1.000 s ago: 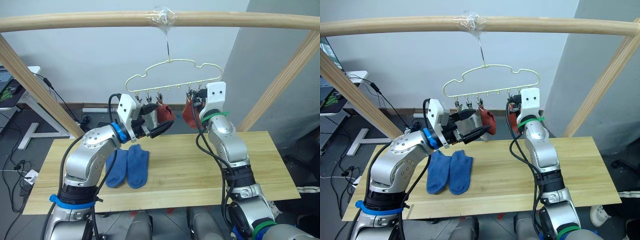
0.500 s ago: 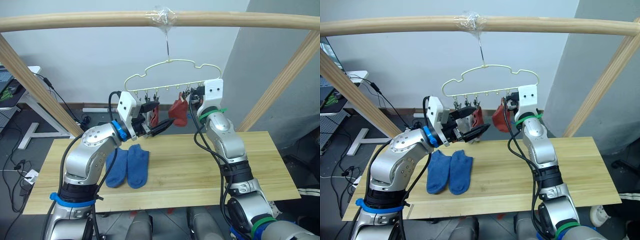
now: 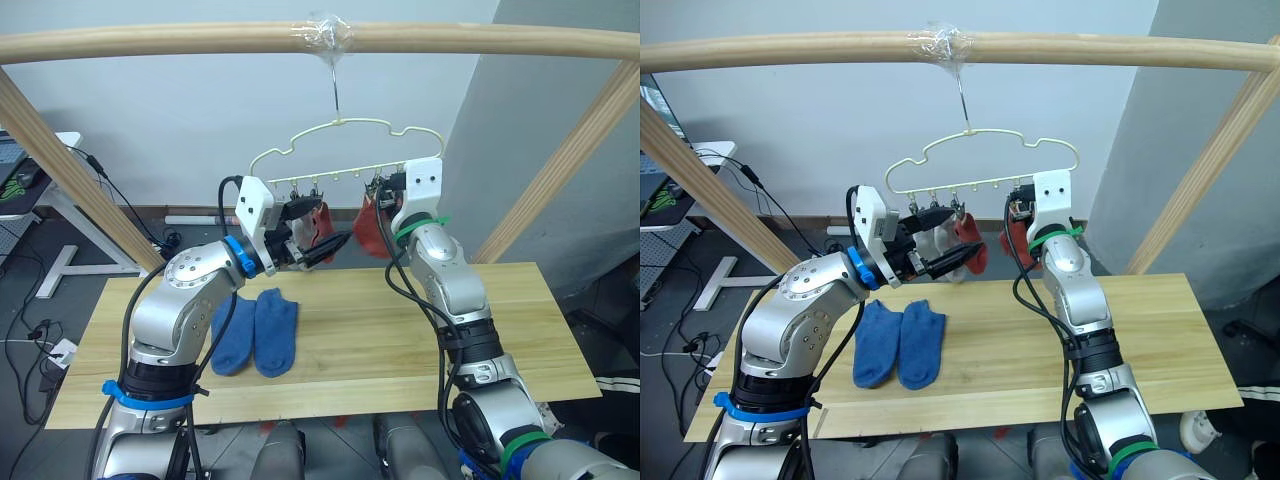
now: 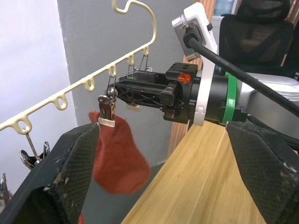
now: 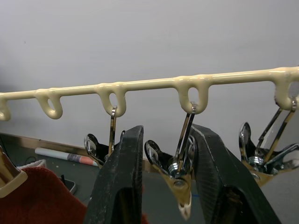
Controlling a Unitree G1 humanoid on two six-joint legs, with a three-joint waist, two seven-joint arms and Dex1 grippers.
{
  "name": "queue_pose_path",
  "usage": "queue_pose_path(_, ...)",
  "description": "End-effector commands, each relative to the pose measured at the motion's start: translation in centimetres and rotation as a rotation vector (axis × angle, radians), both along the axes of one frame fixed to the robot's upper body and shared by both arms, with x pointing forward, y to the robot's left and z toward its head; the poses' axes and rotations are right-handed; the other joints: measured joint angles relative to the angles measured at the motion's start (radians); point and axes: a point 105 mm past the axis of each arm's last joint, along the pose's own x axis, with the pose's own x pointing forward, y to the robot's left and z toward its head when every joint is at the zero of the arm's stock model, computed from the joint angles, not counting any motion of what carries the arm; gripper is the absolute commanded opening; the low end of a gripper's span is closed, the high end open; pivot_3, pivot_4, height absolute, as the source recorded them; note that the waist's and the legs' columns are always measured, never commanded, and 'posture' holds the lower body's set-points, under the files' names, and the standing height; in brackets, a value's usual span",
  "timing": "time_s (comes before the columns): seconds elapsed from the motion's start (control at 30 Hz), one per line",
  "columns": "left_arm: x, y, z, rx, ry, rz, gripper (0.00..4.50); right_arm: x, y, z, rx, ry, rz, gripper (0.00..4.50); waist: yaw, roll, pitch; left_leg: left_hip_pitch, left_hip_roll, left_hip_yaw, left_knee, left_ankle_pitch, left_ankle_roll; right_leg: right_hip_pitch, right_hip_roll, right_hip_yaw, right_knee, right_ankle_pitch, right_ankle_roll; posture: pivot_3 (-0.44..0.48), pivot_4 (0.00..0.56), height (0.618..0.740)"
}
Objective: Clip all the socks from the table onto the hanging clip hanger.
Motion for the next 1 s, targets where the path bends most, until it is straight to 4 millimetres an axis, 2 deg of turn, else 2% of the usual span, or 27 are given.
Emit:
queue_pose_path(0.03,-0.6,-0.1,1.3,-0.026,-0.047,-0.016,4.50,-0.1,0.2,2.2,0.006,-0.080,0.012,1.51,0.000,0.000,0.000,0.000,0.000,0.000,0.000,0.000,0.000,0.000,0.000,0.000,0.000,0.000,0.000,0.060,0.188,0.740)
queue_pose_path(0.1,-0.6,-0.1,1.3,-0.027,-0.046,-0.016,4.50,-0.1,0.1,2.2,0.005,-0.080,0.013,1.51,0.000,0.000,0.000,0.000,0.000,0.000,0.000,0.000,0.000,0.000,0.000,0.000,0.000,0.000,0.000,0.060,0.188,0.740)
queue_pose_path(0.13,-0.6,-0.1,1.3,-0.027,-0.046,-0.016,4.50,-0.1,0.1,2.1,0.005,-0.081,0.014,1.13,0.000,0.000,0.000,0.000,0.000,0.000,0.000,0.000,0.000,0.000,0.000,0.000,0.000,0.000,0.000,0.060,0.188,0.740)
queue_pose_path(0.3,-0.6,-0.1,1.3,-0.029,-0.043,-0.019,4.50,0.0,0.1,2.0,0.005,-0.083,0.016,0.06,0.000,0.000,0.000,0.000,0.000,0.000,0.000,0.000,0.000,0.000,0.000,0.000,0.000,0.000,0.000,0.060,0.188,0.740)
queue_pose_path(0.57,-1.0,-0.2,0.3,-0.018,-0.003,-0.018,4.50,-0.3,-0.9,2.0,0.000,-0.077,0.037,0.03,0.000,0.000,0.000,0.000,0.000,0.000,0.000,0.000,0.000,0.000,0.000,0.000,0.000,0.000,0.000,0.059,0.197,0.740)
queue_pose_path(0.73,-0.4,0.4,-3.8,0.101,0.106,0.077,4.50,-0.8,-1.2,1.4,-0.010,-0.008,0.120,0.03,0.000,0.001,0.000,0.000,0.000,0.000,0.000,0.000,0.000,0.000,0.000,0.000,0.000,0.000,0.000,0.056,0.202,0.740)
queue_pose_path(0.87,-0.4,1.5,-8.9,0.112,0.273,0.182,4.50,-1.5,-2.3,1.2,-0.054,0.061,0.169,0.03,0.000,0.001,0.001,0.000,0.000,0.000,0.000,0.000,0.000,0.000,0.000,0.000,0.000,0.000,0.000,0.029,0.206,0.740)
queue_pose_path(1.0,0.2,3.9,-14.9,0.261,0.346,0.360,4.50,-2.0,-3.5,1.7,-0.099,0.092,0.182,0.03,0.000,0.001,0.001,0.001,0.000,0.000,0.000,0.000,0.000,0.001,0.000,0.000,0.000,-0.001,0.001,0.006,0.208,0.740)
